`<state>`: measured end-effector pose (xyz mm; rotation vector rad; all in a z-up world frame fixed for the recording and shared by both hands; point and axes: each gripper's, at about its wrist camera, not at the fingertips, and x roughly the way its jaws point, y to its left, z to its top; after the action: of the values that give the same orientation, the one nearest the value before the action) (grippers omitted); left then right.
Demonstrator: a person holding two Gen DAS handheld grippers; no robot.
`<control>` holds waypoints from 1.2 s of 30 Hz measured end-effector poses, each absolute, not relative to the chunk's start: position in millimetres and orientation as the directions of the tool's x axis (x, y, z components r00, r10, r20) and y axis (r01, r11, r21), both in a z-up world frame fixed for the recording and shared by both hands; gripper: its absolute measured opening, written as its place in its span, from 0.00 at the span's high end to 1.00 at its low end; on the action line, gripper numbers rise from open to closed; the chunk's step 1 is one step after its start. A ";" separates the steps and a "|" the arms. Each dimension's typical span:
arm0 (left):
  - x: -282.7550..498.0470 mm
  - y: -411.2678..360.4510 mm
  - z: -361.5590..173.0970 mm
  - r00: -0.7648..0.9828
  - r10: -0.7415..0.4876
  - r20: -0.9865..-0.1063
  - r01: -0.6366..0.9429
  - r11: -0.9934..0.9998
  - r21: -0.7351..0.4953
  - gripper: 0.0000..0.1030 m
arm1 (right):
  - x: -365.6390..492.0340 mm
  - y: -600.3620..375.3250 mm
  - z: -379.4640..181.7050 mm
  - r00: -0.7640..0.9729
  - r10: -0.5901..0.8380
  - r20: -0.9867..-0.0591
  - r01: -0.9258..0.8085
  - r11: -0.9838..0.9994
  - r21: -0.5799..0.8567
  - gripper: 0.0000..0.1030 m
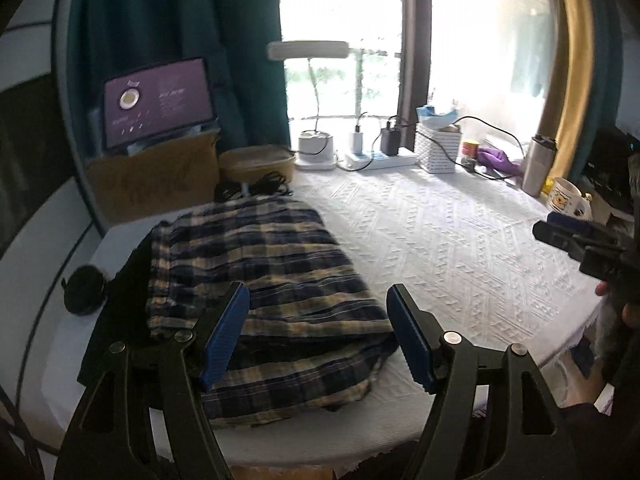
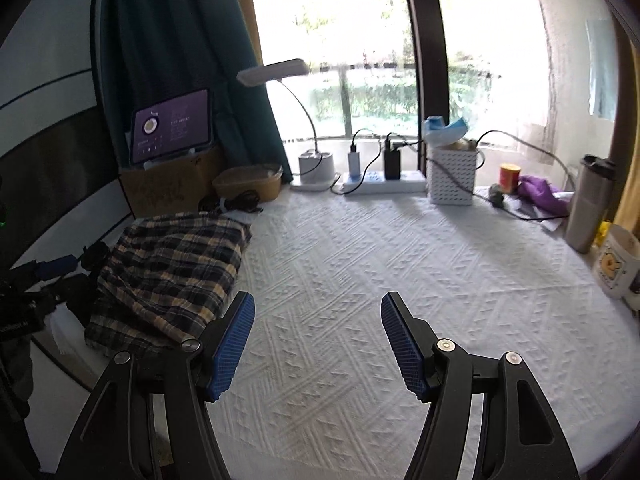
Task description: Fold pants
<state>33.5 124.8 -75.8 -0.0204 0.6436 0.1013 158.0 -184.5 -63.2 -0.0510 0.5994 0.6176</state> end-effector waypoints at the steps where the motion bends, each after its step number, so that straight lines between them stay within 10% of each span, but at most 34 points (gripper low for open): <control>1: 32.4 121.1 -73.4 0.801 0.081 -0.593 -0.092 0.996 0.010 0.31 | 155.0 -190.4 -59.0 0.656 0.533 -0.534 -0.556 0.820 0.136 0.34; 36: -47.0 88.7 19.8 0.981 0.065 -0.182 -0.074 0.997 -0.038 0.15 | 53.5 -266.4 52.2 0.836 0.486 -0.255 -0.494 0.869 0.037 0.24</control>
<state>-47.0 88.7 19.8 -0.0451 0.1821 0.0700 53.5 -266.4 52.2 -0.0309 0.2616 0.5186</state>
